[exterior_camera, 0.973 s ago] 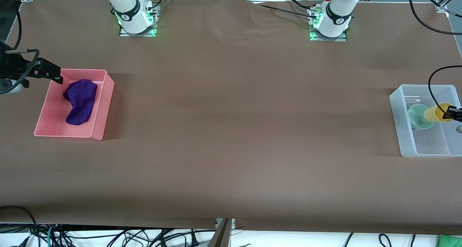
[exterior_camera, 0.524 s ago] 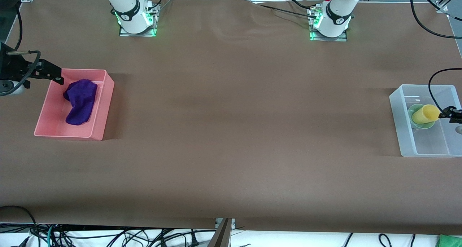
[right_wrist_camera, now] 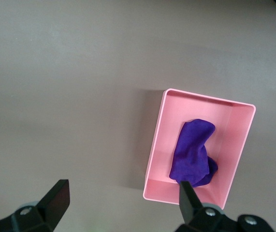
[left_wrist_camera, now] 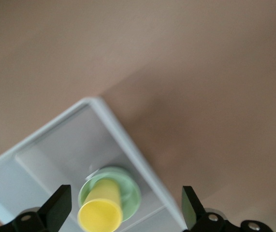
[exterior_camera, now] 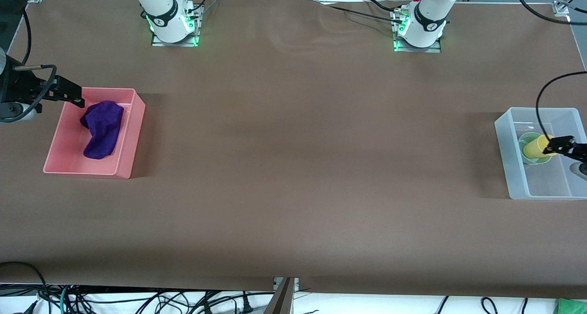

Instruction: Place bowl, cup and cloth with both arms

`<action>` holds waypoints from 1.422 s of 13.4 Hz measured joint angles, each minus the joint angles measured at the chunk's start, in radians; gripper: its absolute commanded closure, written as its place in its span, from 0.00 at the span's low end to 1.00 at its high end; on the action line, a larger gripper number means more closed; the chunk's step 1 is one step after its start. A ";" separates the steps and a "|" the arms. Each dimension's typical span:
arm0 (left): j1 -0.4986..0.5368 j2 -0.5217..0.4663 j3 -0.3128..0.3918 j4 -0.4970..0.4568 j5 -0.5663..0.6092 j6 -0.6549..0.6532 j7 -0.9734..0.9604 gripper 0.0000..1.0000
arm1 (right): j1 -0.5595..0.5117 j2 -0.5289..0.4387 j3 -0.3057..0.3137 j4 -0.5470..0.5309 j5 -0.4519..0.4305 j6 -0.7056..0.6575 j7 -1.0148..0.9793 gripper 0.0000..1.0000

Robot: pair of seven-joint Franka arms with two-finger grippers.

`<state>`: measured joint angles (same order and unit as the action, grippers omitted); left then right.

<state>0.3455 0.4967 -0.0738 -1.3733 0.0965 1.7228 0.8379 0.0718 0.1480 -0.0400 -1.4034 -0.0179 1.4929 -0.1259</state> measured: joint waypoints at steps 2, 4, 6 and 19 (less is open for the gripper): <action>-0.033 -0.057 -0.067 0.001 -0.001 -0.098 -0.125 0.00 | 0.001 0.000 0.001 0.000 0.000 0.000 0.000 0.00; -0.043 -0.101 -0.129 0.003 -0.001 -0.165 -0.232 0.00 | 0.001 0.000 0.001 0.000 0.000 0.000 0.000 0.00; -0.043 -0.126 -0.153 0.023 -0.009 -0.204 -0.269 0.00 | 0.001 0.000 0.001 0.000 0.000 0.000 0.000 0.00; -0.402 -0.348 0.055 -0.091 -0.096 -0.289 -0.727 0.00 | 0.000 0.001 0.000 0.000 0.000 0.000 0.009 0.00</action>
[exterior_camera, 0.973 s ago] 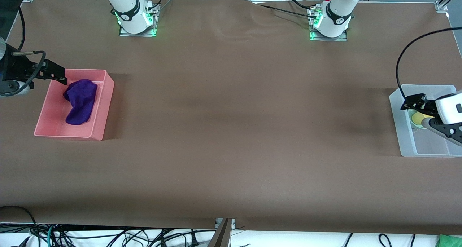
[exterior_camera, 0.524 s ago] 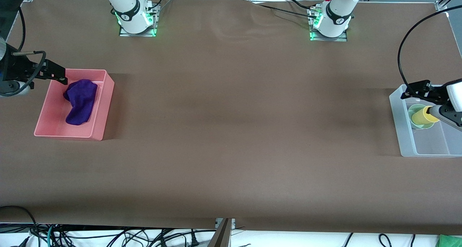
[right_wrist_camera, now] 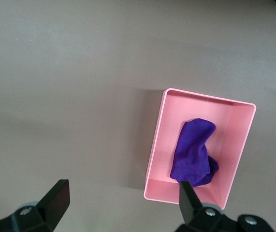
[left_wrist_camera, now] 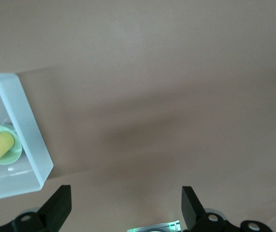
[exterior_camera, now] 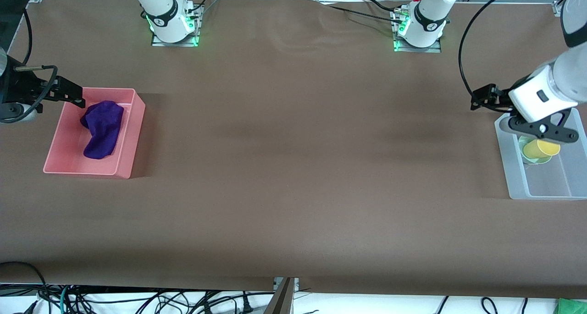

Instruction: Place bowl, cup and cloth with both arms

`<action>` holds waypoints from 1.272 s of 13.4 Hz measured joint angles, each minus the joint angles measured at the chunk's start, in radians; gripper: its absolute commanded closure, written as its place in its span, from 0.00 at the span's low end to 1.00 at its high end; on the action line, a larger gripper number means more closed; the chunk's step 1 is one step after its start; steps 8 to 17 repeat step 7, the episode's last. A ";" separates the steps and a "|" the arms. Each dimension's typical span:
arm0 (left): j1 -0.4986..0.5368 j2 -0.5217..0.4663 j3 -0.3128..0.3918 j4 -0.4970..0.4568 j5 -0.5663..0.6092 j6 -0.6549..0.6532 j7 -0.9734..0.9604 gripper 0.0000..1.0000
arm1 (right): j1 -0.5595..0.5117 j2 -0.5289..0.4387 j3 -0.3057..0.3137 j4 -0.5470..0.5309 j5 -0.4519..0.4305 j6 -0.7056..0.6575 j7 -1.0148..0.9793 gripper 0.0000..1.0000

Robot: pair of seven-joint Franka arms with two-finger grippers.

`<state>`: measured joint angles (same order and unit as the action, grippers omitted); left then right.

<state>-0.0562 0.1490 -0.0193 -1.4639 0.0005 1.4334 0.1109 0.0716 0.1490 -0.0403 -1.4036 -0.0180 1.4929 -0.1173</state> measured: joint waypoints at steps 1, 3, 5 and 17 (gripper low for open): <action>-0.005 -0.034 0.016 -0.045 0.000 0.031 -0.007 0.00 | 0.000 0.000 0.000 0.000 0.000 0.000 0.000 0.00; -0.006 -0.085 0.034 -0.119 0.000 0.084 -0.008 0.00 | 0.000 0.000 0.000 0.000 0.000 0.000 0.000 0.00; -0.007 -0.104 0.035 -0.148 0.000 0.099 -0.008 0.00 | 0.000 0.000 0.000 0.000 0.000 0.000 0.000 0.00; -0.010 -0.104 0.035 -0.157 0.000 0.102 -0.009 0.00 | 0.000 0.000 0.000 0.000 0.000 0.000 0.000 0.00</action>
